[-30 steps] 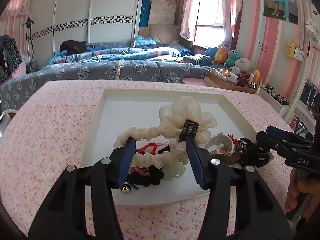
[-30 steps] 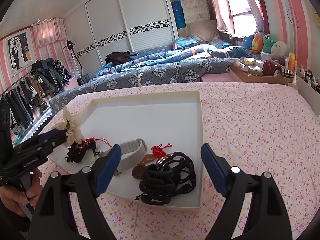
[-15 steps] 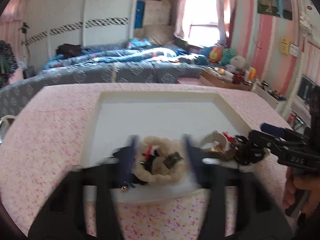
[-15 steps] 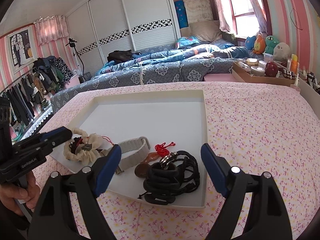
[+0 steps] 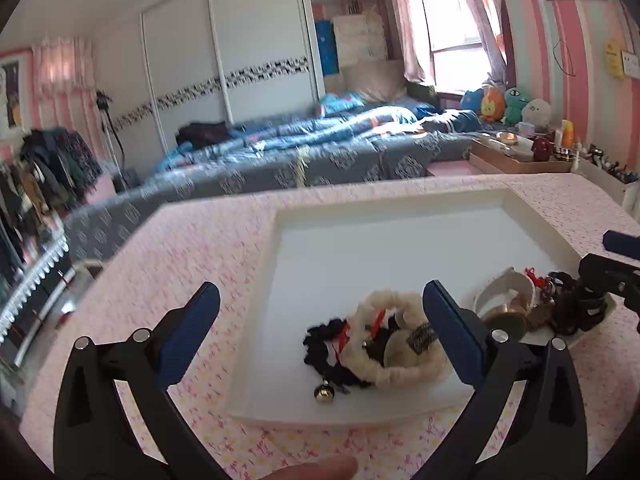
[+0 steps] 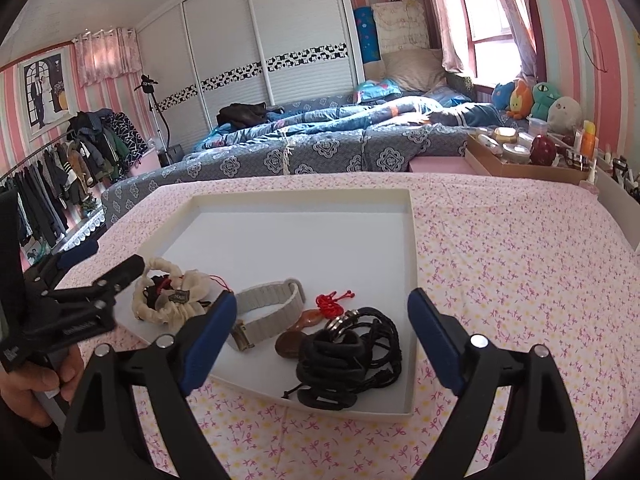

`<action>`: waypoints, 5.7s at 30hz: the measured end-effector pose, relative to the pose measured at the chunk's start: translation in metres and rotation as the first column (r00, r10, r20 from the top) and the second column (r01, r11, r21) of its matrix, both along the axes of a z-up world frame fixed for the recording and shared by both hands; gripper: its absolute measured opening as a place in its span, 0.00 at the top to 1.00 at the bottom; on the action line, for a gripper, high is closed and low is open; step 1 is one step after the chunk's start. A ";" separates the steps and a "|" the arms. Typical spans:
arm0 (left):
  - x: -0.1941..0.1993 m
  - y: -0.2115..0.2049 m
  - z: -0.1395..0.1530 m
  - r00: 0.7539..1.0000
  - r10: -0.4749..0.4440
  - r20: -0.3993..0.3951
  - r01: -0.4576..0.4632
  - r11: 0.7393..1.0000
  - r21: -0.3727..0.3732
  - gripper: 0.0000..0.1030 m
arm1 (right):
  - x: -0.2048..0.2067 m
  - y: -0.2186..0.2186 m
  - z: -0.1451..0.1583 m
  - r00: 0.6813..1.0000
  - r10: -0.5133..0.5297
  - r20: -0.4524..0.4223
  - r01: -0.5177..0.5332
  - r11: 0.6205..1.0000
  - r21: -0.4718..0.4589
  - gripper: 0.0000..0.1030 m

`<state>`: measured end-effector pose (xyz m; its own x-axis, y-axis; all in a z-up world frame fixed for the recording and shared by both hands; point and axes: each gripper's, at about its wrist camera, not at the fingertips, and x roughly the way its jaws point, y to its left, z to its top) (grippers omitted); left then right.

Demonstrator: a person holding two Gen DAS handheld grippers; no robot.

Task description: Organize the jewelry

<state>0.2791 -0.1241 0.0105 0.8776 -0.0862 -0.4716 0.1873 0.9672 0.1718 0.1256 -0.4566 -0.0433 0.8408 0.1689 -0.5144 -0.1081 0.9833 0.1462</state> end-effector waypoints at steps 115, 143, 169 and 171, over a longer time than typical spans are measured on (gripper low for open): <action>-0.114 0.095 0.006 0.981 0.029 0.189 0.002 0.987 -0.162 0.03 | -0.092 0.089 -0.014 0.996 0.054 0.065 -0.040 0.981 -0.191 0.02; -0.143 0.093 0.006 0.983 0.003 0.185 0.021 0.992 -0.127 0.03 | -0.170 0.025 -0.004 0.956 -0.159 0.246 0.188 0.977 -0.097 0.02; -0.141 0.092 0.006 0.982 0.017 0.188 0.006 0.993 -0.117 0.03 | -0.173 0.030 -0.005 0.958 -0.150 0.245 0.181 0.978 -0.108 0.02; -0.141 0.092 0.007 0.982 0.020 0.187 0.002 0.993 -0.117 0.03 | -0.173 0.030 -0.005 0.957 -0.150 0.247 0.181 0.977 -0.109 0.02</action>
